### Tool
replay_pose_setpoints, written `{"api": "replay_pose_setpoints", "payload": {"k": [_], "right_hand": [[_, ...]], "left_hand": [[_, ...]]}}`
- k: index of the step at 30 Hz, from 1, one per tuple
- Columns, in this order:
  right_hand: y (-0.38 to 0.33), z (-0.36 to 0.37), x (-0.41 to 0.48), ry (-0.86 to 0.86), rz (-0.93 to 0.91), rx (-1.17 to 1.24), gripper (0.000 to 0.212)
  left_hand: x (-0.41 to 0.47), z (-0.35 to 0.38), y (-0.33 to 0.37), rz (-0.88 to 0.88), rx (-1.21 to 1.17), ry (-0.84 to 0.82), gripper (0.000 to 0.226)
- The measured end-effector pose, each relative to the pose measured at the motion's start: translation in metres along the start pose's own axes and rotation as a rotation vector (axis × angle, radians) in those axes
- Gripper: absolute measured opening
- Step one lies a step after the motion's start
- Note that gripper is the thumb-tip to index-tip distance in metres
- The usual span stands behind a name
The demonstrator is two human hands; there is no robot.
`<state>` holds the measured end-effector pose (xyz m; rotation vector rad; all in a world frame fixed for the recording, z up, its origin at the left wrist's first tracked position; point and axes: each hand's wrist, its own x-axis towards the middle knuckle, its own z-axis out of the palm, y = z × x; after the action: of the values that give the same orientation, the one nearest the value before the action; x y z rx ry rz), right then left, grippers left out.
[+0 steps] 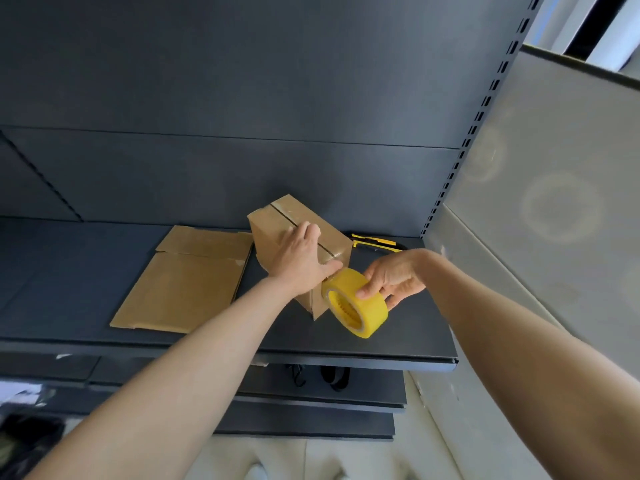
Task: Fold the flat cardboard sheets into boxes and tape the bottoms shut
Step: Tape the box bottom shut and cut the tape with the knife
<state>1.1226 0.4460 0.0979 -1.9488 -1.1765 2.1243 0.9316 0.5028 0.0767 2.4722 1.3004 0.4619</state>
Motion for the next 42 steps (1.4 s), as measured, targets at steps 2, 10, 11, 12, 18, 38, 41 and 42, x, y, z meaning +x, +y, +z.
{"api": "replay_pose_setpoints", "payload": {"k": [2, 10, 11, 12, 18, 38, 41, 42], "right_hand": [[-0.004, 0.004, 0.004, -0.009, 0.014, -0.002, 0.022], [-0.007, 0.029, 0.022, 0.084, 0.024, -0.083, 0.044], [-0.007, 0.029, 0.022, 0.096, 0.001, -0.077, 0.046], [-0.006, 0.029, 0.022, 0.098, -0.014, -0.069, 0.047], [-0.006, 0.033, 0.028, 0.029, 0.0, 0.008, 0.038], [-0.061, 0.023, 0.056, 0.686, -0.473, -0.258, 0.031], [-0.064, 0.021, 0.059, 0.677, -0.49, -0.295, 0.031], [-0.065, 0.02, 0.06, 0.669, -0.498, -0.299, 0.032]], "left_hand": [[-0.002, -0.001, -0.001, 0.005, 0.05, 0.009, 0.068], [-0.006, 0.001, -0.001, -0.008, 0.031, -0.022, 0.063], [-0.007, 0.001, -0.004, 0.006, 0.05, -0.016, 0.063], [-0.007, 0.002, -0.007, 0.028, 0.082, -0.004, 0.062], [-0.01, 0.004, -0.022, 0.081, 0.192, -0.023, 0.094], [-0.038, 0.008, -0.025, -0.327, 0.027, 0.487, 0.072], [-0.046, 0.014, -0.01, -0.746, -0.383, 0.5, 0.063], [-0.046, 0.016, -0.007, -0.895, -0.583, 0.41, 0.063]]}}
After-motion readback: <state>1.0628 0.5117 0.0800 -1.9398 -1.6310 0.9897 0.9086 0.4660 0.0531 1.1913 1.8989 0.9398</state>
